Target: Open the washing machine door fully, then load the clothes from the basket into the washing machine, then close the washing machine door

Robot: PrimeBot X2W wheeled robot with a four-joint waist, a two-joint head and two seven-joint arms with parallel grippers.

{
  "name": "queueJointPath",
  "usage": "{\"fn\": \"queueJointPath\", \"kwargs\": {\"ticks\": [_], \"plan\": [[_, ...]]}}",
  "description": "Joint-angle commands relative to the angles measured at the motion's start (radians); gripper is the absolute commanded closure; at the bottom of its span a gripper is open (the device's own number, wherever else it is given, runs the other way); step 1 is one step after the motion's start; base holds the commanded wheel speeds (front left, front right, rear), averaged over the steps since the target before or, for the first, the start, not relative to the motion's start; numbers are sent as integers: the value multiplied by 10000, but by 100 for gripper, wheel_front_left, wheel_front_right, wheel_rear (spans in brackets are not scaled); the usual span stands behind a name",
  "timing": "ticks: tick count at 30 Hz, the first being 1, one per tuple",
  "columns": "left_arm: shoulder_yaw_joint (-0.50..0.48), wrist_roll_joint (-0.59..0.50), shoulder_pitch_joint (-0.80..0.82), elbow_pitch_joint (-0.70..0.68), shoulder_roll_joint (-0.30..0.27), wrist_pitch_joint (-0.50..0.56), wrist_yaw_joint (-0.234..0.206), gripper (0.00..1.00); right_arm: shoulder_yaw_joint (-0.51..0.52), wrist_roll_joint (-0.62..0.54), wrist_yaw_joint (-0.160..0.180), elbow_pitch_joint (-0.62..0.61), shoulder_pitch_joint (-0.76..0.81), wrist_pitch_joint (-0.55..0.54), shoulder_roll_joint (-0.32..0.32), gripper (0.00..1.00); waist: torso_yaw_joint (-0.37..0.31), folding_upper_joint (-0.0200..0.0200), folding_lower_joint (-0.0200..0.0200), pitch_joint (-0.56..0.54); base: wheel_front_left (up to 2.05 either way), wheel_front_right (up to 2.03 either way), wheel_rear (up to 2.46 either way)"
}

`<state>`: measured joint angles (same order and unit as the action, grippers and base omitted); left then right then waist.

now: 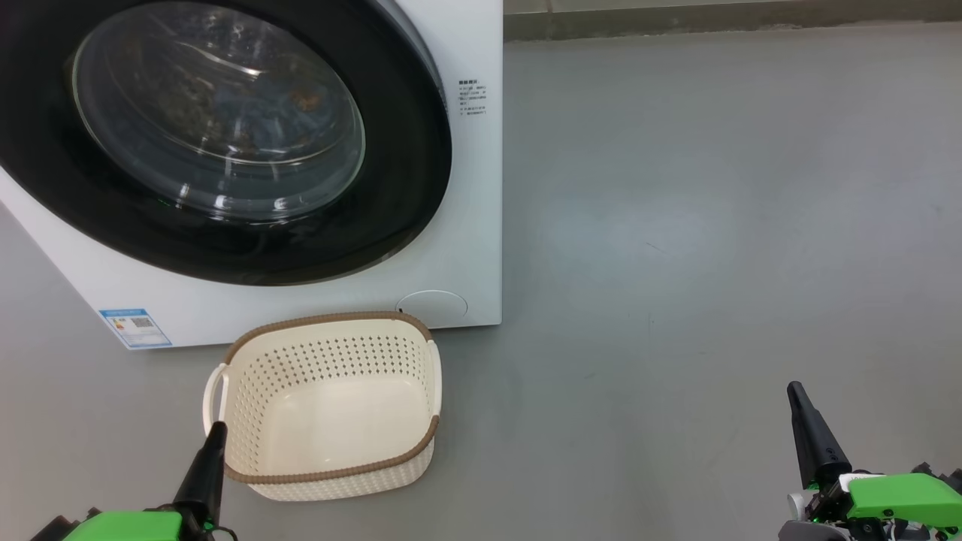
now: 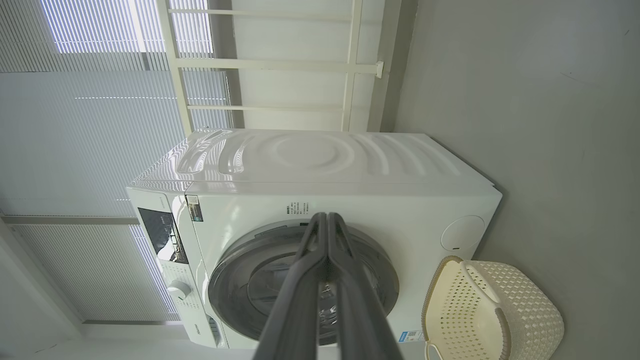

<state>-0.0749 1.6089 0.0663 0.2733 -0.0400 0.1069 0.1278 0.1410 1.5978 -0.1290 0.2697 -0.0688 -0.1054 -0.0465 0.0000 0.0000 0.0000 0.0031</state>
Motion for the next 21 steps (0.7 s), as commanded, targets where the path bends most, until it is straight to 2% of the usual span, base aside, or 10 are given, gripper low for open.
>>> {"fn": "queueJointPath", "kwargs": {"ticks": [1, 21], "plan": [[-354, 26, 414, -283, -134, 35, 29, 100, -273, 109, -17, -249, -391, -78, -37, 100, 0, 0, 0, 0, 0, 0, 0], [-367, 15, 415, -283, -126, 45, 29, 100, -273, 109, -17, -249, -391, -78, -37, 100, 0, 0, 0, 0, 0, 0, 0]]}}
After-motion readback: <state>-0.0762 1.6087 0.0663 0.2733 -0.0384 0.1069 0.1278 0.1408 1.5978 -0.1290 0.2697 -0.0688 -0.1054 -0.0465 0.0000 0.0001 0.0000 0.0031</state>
